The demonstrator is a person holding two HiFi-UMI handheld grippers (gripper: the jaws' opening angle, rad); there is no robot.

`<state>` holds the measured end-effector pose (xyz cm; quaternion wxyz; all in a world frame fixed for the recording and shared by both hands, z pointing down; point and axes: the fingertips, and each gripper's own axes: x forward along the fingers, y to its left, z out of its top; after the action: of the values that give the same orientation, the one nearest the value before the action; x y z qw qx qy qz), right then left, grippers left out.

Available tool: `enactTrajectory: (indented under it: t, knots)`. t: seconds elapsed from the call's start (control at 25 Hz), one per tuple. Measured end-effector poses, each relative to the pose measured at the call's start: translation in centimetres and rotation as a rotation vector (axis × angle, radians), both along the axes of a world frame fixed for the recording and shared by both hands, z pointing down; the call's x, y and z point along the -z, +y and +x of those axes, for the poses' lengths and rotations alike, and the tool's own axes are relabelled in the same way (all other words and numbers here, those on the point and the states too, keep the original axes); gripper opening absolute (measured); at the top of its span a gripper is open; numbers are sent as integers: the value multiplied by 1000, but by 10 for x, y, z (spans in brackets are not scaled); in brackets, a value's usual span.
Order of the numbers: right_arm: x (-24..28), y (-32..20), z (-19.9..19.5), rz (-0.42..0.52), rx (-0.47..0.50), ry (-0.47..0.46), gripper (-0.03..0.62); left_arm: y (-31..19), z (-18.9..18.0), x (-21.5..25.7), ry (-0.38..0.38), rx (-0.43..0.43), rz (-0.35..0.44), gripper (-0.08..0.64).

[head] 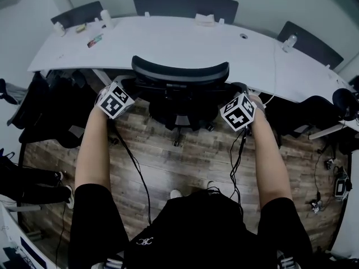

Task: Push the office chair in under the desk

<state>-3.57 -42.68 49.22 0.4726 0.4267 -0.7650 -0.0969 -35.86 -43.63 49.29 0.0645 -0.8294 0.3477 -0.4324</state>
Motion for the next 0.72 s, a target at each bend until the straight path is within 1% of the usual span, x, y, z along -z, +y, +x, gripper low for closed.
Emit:
enactTrajectory:
  t: [0.16, 0.36, 0.72]
  knots:
    - [0, -17, 8, -4, -33, 5, 232, -23, 7, -1, -8, 0, -9, 193]
    - [0, -40, 19, 1, -51, 17, 232, -51, 19, -1, 2, 2, 6, 195]
    - [0, -75, 45, -17, -81, 35, 235, -89, 45, 1, -29, -2, -40, 195]
